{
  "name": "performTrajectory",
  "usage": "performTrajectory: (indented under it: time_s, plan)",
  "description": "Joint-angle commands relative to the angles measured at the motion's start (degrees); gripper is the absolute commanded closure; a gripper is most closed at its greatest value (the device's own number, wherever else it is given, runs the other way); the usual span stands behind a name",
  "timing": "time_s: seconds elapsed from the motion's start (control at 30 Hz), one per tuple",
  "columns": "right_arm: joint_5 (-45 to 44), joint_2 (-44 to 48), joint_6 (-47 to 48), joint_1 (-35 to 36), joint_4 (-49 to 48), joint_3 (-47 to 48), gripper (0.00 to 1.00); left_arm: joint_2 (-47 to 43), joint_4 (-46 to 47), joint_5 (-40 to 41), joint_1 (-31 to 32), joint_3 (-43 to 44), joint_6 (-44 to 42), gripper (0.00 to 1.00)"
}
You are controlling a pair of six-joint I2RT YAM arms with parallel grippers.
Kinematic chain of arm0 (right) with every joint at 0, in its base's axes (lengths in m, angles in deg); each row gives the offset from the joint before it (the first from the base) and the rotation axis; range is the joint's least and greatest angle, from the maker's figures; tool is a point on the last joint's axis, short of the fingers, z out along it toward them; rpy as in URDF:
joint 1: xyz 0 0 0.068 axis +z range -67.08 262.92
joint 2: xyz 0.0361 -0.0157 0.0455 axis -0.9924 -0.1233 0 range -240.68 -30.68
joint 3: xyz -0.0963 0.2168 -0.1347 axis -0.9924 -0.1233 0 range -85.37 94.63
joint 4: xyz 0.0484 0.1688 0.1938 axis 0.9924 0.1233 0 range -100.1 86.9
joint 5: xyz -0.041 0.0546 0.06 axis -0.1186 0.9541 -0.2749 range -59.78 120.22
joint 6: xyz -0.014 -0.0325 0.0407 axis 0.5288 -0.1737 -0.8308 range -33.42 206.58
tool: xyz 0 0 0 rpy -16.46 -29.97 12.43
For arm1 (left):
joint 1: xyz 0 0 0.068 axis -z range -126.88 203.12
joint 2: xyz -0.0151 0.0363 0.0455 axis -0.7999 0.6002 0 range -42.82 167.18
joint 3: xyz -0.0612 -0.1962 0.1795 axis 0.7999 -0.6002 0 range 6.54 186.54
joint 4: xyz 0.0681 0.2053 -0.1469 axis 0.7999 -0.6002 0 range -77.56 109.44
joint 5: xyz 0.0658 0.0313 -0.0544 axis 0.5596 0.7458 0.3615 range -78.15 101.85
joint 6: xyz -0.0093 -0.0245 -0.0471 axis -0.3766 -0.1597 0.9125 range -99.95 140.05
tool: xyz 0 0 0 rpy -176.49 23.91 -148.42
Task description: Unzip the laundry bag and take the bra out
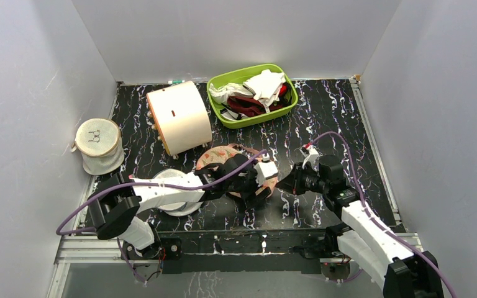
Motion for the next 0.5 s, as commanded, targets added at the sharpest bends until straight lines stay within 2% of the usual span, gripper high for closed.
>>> performTrajectory:
  time_s: [0.0, 0.1, 0.27, 0.47]
  plan:
    - [2.81, 2.62, -0.43, 0.88, -0.87, 2.21, 1.00, -4.65, 3.00, -2.15, -0.15, -0.18, 12.69, 0.27]
    - [3.87, 3.07, -0.37, 1.20, -0.66, 2.26, 1.00, -7.67, 4.29, 2.34, -0.12, -2.45, 19.82, 0.27]
    - [5.87, 2.48, 0.05, 2.66, 0.11, 2.96, 1.00, -9.79, -3.85, 10.51, -0.06, -0.08, 25.96, 0.26]
    - [5.40, 3.07, 0.16, 5.84, 2.61, 4.81, 1.00, -7.60, -5.55, 9.85, 0.46, 2.38, 26.27, 0.25]
